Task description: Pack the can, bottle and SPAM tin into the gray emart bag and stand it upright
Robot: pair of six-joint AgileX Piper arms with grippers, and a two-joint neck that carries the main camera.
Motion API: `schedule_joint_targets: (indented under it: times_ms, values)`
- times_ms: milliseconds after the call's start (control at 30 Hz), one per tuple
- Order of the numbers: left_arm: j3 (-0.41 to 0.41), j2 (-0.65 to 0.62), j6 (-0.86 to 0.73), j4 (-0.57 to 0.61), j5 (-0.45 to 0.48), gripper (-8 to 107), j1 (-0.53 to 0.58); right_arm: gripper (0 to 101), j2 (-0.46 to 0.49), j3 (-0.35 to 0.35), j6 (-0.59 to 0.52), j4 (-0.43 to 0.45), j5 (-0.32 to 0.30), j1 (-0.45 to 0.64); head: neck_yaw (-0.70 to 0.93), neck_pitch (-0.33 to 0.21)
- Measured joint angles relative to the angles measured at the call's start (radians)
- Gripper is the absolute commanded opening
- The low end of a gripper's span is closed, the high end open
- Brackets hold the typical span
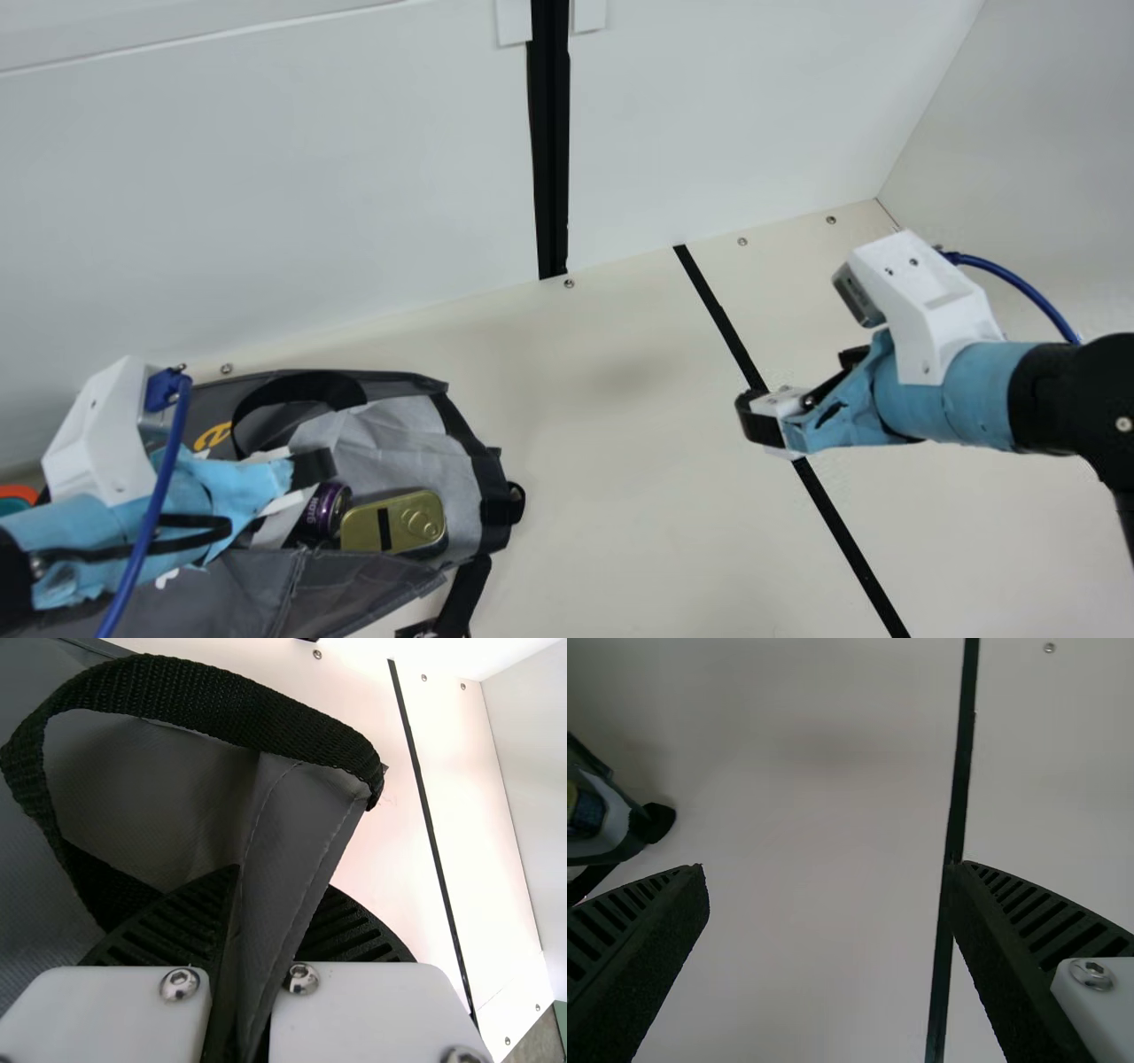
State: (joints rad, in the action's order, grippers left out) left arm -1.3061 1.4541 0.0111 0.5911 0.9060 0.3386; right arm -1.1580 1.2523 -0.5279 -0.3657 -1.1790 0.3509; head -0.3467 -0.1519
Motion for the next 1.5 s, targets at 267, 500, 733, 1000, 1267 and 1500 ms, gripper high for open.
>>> schedule_joint_targets:
  times_ms: [267,500,733,1000,1267,1500]
  values:
    - [0.0,0.0,0.0,0.0,0.0,-8,0.0,95,-0.042,-0.07,-0.162,-0.127,0.037,0.017,0.0,0.0]
    - [0.0,0.0,0.0,0.0,0.0,-8,0.0,95,-0.076,-0.135,-0.288,-0.235,0.068,0.01,0.0,0.0]
    - [0.0,0.0,0.0,0.0,0.0,-8,0.0,95,-0.117,-0.184,-0.395,-0.313,0.087,-0.009,-0.002,0.0]
    - [0.0,0.0,0.0,0.0,0.0,-8,0.0,95,-0.174,-0.209,-0.467,-0.361,0.12,-0.047,0.0,0.0]
    - [0.0,0.0,0.0,0.0,0.0,-8,0.0,95,-0.238,-0.221,-0.516,-0.391,0.154,-0.107,0.0,0.0]
    - [0.0,0.0,0.0,0.0,0.0,-8,0.0,95,-0.303,-0.233,-0.559,-0.438,0.19,-0.166,0.0,0.0]
